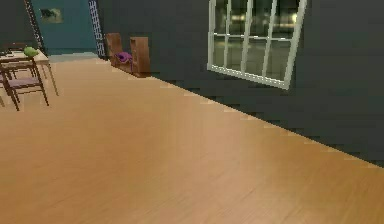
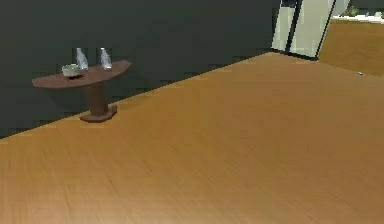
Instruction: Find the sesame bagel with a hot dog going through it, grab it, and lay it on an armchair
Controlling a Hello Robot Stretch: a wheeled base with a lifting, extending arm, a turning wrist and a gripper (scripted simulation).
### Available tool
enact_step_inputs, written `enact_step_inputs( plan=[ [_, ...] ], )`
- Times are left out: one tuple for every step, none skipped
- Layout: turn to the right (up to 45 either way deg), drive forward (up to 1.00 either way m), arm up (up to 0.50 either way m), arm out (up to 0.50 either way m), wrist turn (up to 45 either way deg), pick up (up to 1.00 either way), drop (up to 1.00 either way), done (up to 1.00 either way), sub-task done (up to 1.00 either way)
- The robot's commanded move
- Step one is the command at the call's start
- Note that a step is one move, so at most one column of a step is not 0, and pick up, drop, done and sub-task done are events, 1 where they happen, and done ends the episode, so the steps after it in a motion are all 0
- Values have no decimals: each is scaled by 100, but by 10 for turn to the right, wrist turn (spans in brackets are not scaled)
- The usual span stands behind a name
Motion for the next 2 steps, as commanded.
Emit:
enact_step_inputs(
  plan=[
    [-180,0,0,0,0,0,0,0,0],
    [0,60,0,0,0,0,0,0,0]
  ],
)
